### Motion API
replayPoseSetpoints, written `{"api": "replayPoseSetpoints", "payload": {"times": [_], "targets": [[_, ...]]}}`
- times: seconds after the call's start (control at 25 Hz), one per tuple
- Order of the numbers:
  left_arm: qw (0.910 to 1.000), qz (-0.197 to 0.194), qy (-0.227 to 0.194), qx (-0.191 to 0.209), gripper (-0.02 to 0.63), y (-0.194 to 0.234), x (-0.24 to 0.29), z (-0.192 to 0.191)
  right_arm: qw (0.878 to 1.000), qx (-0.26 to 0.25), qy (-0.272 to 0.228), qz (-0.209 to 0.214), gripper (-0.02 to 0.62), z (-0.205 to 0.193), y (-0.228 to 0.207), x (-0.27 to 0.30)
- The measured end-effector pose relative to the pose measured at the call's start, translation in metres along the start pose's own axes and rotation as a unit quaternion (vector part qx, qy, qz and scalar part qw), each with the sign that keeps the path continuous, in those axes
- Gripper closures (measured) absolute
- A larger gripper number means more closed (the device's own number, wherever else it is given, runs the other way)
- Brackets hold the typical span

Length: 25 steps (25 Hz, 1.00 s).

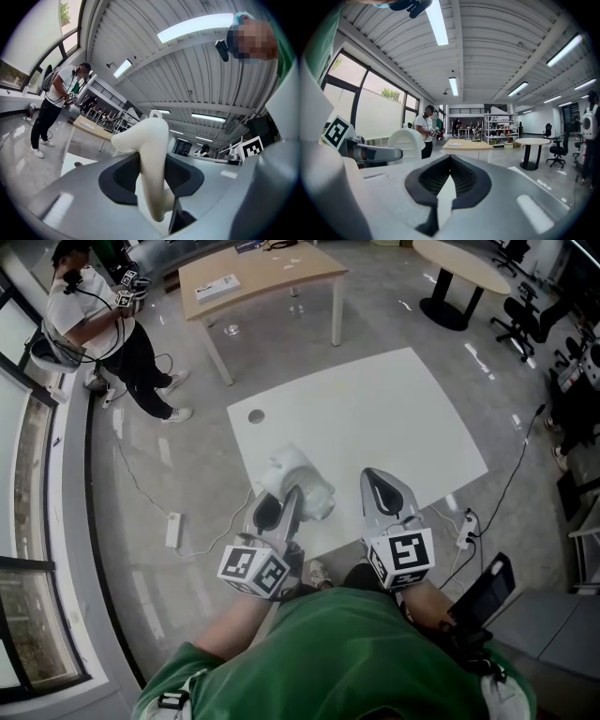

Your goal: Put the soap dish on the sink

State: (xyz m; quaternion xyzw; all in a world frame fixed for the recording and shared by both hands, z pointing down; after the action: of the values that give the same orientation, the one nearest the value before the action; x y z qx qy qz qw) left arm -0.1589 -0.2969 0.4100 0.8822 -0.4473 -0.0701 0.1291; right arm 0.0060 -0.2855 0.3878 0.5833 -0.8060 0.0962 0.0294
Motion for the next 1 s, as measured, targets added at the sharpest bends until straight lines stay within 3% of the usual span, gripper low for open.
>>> {"api": "replayPoseSetpoints", "payload": {"times": [0.56, 1.0], "targets": [[0.9965, 0.044, 0.062, -0.034, 0.456, 0.012, 0.066, -0.051, 0.999, 0.014, 0.041, 0.032, 0.594, -0.019, -0.059, 0.054], [0.9845, 0.073, 0.147, -0.06, 0.456, 0.029, 0.108, -0.12, 0.993, 0.029, 0.11, 0.04, 0.594, -0.068, -0.101, 0.085]]}}
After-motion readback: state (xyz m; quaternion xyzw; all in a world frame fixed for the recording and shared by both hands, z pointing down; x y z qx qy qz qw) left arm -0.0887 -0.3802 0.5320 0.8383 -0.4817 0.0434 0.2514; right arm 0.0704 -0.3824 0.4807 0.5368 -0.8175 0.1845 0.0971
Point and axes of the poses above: the fingertips, and each gripper's own axes: x forward along the fingers, y to its left, z out of its top, the point moved 2 cm from there along -x, backward along the fingers, and after that the axes turned 8 degrees about x, right-handed, at the moved point
